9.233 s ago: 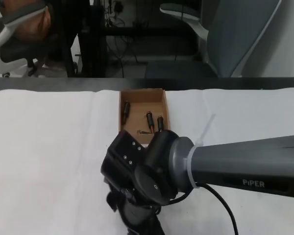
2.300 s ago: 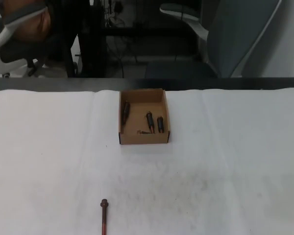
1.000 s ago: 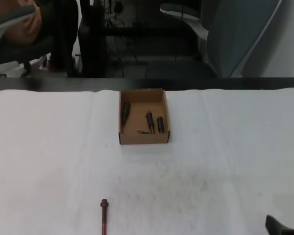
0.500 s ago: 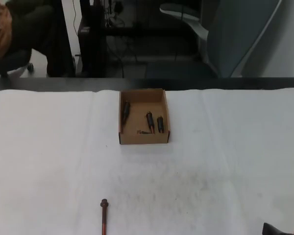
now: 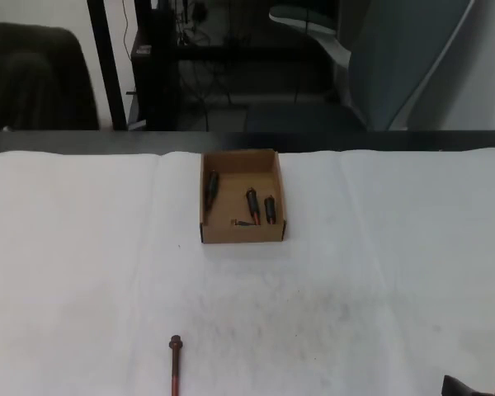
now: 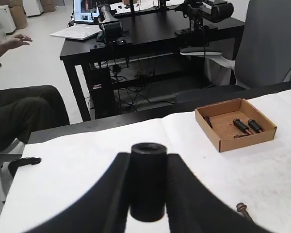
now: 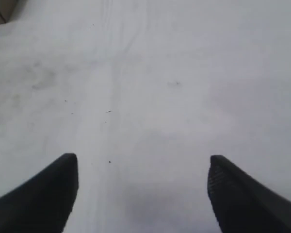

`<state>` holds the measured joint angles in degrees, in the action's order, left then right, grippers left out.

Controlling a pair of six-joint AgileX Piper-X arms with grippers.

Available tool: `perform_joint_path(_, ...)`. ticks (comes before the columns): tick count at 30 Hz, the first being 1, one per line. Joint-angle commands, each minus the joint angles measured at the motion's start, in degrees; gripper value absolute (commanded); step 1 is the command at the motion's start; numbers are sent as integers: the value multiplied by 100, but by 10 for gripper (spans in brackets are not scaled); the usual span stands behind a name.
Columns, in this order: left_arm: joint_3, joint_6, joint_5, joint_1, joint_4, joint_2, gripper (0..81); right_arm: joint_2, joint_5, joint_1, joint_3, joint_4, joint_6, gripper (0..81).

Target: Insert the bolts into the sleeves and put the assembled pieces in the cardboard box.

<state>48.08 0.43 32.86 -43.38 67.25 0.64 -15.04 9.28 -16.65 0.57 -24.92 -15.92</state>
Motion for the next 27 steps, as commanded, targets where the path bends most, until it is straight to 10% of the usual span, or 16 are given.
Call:
perform_joint_path(1,22,-43,-7,12,-64,-64,18,-15,36,33,-57,2,-51,700)
perform_joint_path(27,22,-43,-172,12,-64,-64,18,-15,36,33,-57,2,-51,700)
